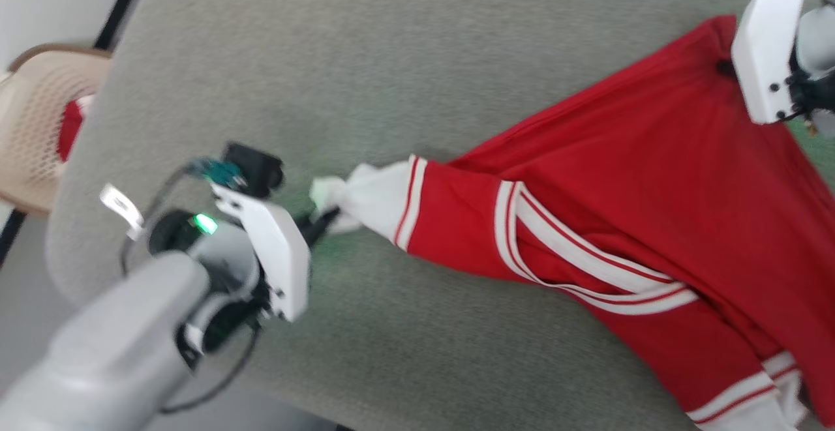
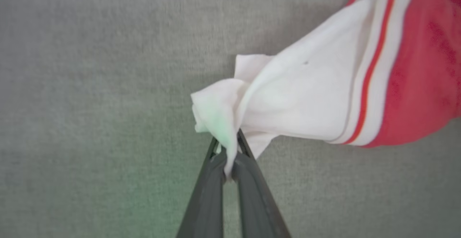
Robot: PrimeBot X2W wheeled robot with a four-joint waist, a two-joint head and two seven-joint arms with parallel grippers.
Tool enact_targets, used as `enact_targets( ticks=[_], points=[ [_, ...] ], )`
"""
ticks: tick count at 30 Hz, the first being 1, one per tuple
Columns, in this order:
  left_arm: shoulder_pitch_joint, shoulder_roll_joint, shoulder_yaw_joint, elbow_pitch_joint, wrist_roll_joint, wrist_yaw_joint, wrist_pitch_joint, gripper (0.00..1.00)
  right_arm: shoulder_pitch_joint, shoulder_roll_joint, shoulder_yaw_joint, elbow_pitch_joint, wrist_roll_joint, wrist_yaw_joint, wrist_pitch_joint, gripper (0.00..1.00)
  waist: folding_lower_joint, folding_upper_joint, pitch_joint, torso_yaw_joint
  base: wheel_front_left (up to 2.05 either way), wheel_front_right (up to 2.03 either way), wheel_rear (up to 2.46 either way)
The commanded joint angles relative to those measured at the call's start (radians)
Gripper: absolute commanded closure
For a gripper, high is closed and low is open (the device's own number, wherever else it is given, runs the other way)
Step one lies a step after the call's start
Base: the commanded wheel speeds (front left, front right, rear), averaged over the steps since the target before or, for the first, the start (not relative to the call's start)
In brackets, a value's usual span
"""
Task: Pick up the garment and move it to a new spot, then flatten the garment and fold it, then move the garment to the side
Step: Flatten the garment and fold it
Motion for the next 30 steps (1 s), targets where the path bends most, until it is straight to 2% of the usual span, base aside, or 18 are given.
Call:
enact_targets(
  ticks=[1, 8, 14, 18, 22, 30],
  points=[
    [-0.04, 0.02, 0.02, -0.001, -0.001, 0.001, 0.008, 1.0, -0.018, -0.024, 0.005, -0.02, 0.003, -0.001, -0.031, 1.0, 0.0, 0.0, -0.023, -0.042, 0.0, 0.0, 0.0],
    [-0.176, 0.114, 0.085, -0.02, 0.003, 0.003, 0.076, 1.0, -0.049, -0.06, -0.011, -0.116, 0.012, -0.001, -0.121, 1.0, 0.0, 0.0, -0.073, -0.147, 0.0, 0.0, 0.0],
    [-0.308, 0.168, 0.128, -0.011, 0.01, 0.0, 0.147, 1.0, -0.053, -0.076, -0.059, -0.184, 0.006, -0.001, -0.177, 1.0, 0.0, 0.0, -0.119, -0.23, 0.0, 0.0, 0.0],
    [-0.384, 0.178, 0.142, 0.022, 0.017, -0.004, 0.185, 1.0, -0.046, -0.072, -0.104, -0.215, -0.006, -0.001, -0.199, 1.0, 0.0, 0.0, -0.15, -0.272, 0.0, 0.0, 0.0],
    [-0.457, 0.164, 0.141, 0.074, 0.037, -0.009, 0.217, 1.0, -0.027, -0.059, -0.165, -0.247, -0.023, -0.001, -0.202, 1.0, 0.0, 0.0, -0.191, -0.315, 0.0, 0.0, 0.0],
    [-0.544, 0.156, 0.147, 0.155, 0.067, -0.001, 0.228, 1.0, -0.004, -0.041, -0.247, -0.278, -0.063, -0.001, -0.184, 1.0, 0.0, 0.0, -0.242, -0.357, 0.0, 0.0, 0.0]
  ],
)
